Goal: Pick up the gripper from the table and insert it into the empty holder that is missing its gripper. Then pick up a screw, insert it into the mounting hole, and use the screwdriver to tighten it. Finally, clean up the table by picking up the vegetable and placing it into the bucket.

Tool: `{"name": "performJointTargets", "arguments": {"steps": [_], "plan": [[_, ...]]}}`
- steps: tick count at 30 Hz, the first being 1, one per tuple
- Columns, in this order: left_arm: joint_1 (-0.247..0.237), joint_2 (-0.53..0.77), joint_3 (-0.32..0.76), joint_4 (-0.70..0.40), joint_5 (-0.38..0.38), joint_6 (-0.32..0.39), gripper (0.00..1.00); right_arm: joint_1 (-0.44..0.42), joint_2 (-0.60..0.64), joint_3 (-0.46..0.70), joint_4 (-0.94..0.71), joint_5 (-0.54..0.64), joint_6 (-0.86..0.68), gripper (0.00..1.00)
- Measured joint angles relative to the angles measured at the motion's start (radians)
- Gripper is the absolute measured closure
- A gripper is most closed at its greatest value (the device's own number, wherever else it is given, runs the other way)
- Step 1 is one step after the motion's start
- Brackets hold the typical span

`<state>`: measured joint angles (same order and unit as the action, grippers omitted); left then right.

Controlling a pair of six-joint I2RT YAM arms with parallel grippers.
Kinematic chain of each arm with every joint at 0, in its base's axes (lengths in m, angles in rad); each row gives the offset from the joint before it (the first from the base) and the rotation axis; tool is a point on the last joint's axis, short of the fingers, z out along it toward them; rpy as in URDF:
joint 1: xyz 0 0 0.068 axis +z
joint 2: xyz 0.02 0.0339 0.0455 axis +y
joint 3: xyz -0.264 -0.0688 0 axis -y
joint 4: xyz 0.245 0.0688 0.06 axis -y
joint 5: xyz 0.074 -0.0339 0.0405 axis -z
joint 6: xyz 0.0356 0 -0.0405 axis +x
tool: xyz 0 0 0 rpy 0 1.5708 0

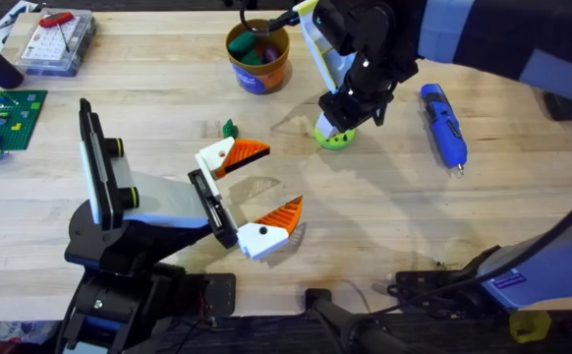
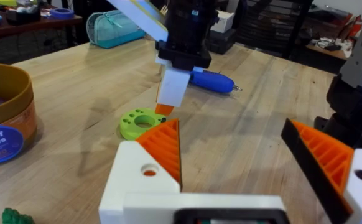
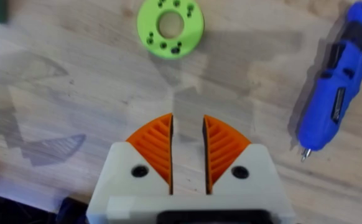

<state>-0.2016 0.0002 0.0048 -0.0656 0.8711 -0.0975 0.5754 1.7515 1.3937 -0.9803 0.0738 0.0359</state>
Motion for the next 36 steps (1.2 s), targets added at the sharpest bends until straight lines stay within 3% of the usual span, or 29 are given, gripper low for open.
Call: {"name": "performJointTargets", "arguments": {"steps": [12,25,28,29,36], "plan": [[0.0,0.0,0.0,-0.004,0.0,0.0,0.01,-0.001,-0.018,0.0,-0.038,0.0,-0.02,0.745],[0.0,0.0,0.0,-0.004,0.0,0.0,0.01,-0.081,-0.314,-0.009,-0.095,-0.003,0.073,0.745],[0.0,0.0,0.0,-0.004,0.0,0.0,0.01,-0.084,-0.387,-0.063,-0.088,-0.004,0.113,0.745],[0.0,0.0,0.0,-0.004,0.0,0.0,0.01,-0.084,-0.452,-0.149,-0.089,-0.004,0.141,0.745],[0.0,0.0,0.0,-0.004,-0.001,0.0,0.01,-0.084,-0.517,-0.284,-0.014,-0.004,0.163,0.745]]}}
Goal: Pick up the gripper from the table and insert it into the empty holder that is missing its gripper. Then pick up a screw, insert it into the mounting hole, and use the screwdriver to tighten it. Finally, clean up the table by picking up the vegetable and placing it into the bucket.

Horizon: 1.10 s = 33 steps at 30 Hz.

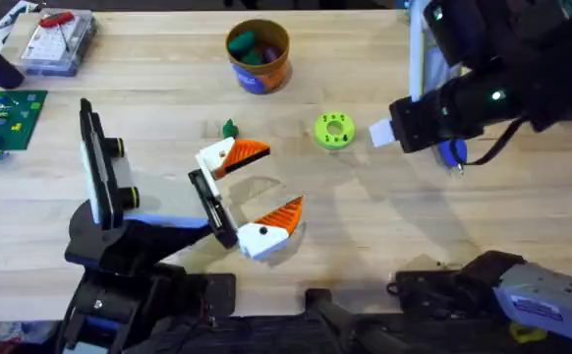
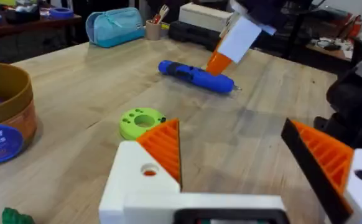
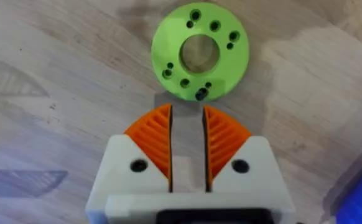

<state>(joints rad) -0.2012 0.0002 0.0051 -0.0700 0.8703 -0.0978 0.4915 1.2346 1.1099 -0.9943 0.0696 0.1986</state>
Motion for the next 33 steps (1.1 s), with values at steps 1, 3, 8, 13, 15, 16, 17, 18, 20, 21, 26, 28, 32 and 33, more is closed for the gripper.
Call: {"name": "performJointTargets", "arguments": {"steps": [1,3,8,13,15,16,17,18,20,21,26,28,32,33], "plan": [[0.0,0.0,0.0,0.0,0.0,0.0,0.01,0.0,-0.002,-0.014,0.022,0.0,0.0,0.745],[0.0,0.0,0.0,0.0,0.0,0.0,0.01,0.0,-0.002,-0.038,0.052,0.0,-0.001,0.745],[0.0,0.0,0.0,0.0,0.0,0.0,0.01,0.0,0.02,-0.066,0.075,0.0,-0.014,0.745],[0.0,0.0,0.0,0.0,0.0,0.0,0.01,0.001,0.066,-0.066,0.112,-0.019,-0.057,0.745],[0.0,0.0,0.0,0.0,0.0,0.0,0.01,0.003,0.092,-0.066,0.149,-0.038,-0.084,0.745],[0.0,0.0,0.0,0.0,0.0,0.0,0.01,0.007,0.106,-0.066,0.171,-0.045,-0.095,0.745],[0.0,0.0,0.0,0.0,-0.001,0.0,0.01,0.01,0.121,-0.066,0.192,-0.048,-0.102,0.745],[0.0,0.0,0.0,0.0,0.0,0.0,0.01,0.012,0.134,-0.066,0.209,-0.054,-0.107,0.745],[0.0,0.0,0.0,0.0,0.0,0.0,0.01,0.016,0.159,-0.066,0.23,-0.063,-0.118,0.745],[0.0,0.0,0.0,0.0,0.0,0.0,0.01,0.017,0.172,-0.066,0.238,-0.066,-0.121,0.745],[0.0,0.0,0.0,0.0,0.0,0.0,0.01,0.018,0.239,-0.067,0.26,-0.07,-0.128,0.745],[0.0,0.0,0.0,0.0,0.0,0.0,0.01,0.018,0.264,-0.067,0.28,-0.071,-0.129,0.745],[0.0,0.0,0.0,0.0,-0.001,0.0,0.01,0.018,0.302,-0.067,0.317,-0.071,-0.129,0.745],[0.0,0.0,0.0,0.0,-0.001,0.0,0.01,0.018,0.311,-0.067,0.321,-0.071,-0.131,0.745]]}}
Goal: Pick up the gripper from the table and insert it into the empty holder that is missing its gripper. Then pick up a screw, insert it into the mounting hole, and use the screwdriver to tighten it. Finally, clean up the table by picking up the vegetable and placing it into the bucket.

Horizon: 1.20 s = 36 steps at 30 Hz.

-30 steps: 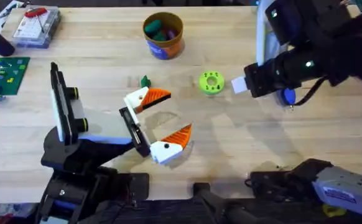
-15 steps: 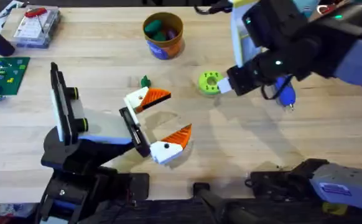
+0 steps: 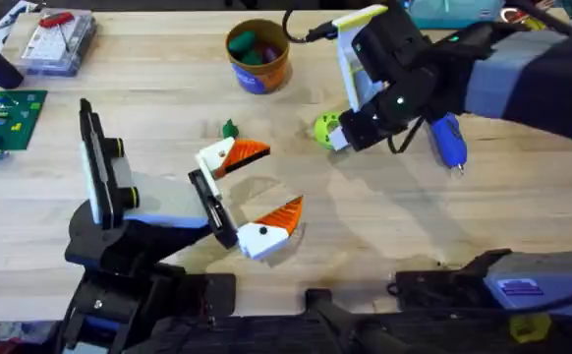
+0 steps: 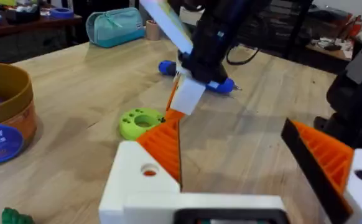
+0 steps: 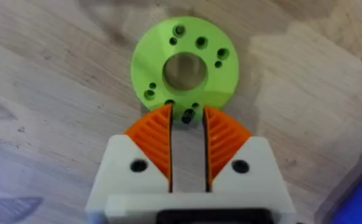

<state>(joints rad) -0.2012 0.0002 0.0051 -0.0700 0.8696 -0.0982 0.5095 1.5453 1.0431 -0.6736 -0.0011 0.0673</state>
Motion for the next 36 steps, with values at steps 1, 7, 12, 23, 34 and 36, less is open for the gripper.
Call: {"name": "performJointTargets", "arguments": {"steps": [1,7,12,23,34,36], "plan": [[0.0,0.0,0.0,0.0,0.0,0.0,0.01,0.0,0.009,0.0,0.002,0.0,-0.001,0.745],[0.0,0.0,0.0,0.0,0.0,0.0,0.01,0.0,0.056,0.0,0.022,0.029,-0.012,0.745],[0.0,0.0,0.0,0.0,0.0,0.0,0.01,0.0,0.061,0.0,0.046,0.052,-0.016,0.745],[0.0,0.0,0.0,0.0,0.0,0.0,0.01,0.0,0.061,0.0,0.06,0.061,-0.017,0.745],[0.0,0.0,0.0,0.0,0.0,0.0,0.01,0.001,0.092,0.0,0.069,0.064,-0.018,0.745],[0.0,0.0,0.0,0.0,0.0,0.0,0.01,0.001,0.092,0.0,0.069,0.065,-0.02,0.745]]}}
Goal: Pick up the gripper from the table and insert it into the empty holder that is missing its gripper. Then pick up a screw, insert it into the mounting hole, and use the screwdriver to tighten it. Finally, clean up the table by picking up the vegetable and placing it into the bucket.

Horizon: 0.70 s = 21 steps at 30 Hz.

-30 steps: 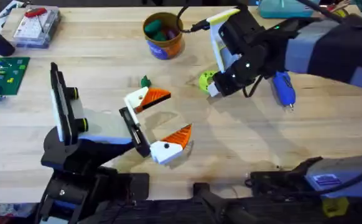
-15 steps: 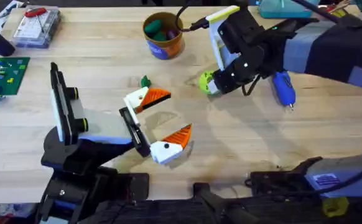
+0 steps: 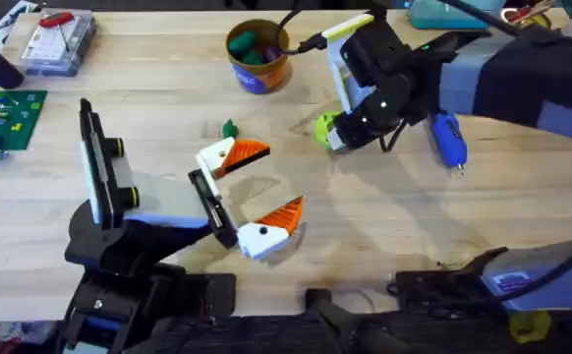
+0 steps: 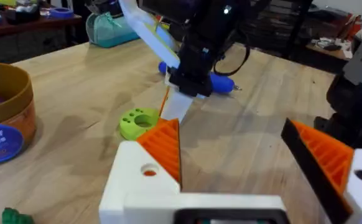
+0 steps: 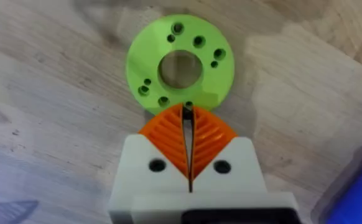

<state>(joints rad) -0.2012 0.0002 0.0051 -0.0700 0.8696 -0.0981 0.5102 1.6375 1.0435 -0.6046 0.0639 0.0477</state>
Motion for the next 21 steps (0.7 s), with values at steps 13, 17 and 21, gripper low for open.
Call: {"name": "performJointTargets", "arguments": {"steps": [13,17,21], "plan": [[0.0,0.0,0.0,0.0,0.0,0.0,0.01,0.0,0.0,0.0,-0.001,0.009,-0.004,0.915],[0.0,0.0,0.0,0.0,0.0,0.0,0.01,0.0,0.0,0.0,0.001,0.014,-0.005,0.99],[0.0,0.0,0.0,0.0,0.0,0.0,0.01,0.0,0.0,0.0,0.001,0.014,-0.005,0.99]]}}
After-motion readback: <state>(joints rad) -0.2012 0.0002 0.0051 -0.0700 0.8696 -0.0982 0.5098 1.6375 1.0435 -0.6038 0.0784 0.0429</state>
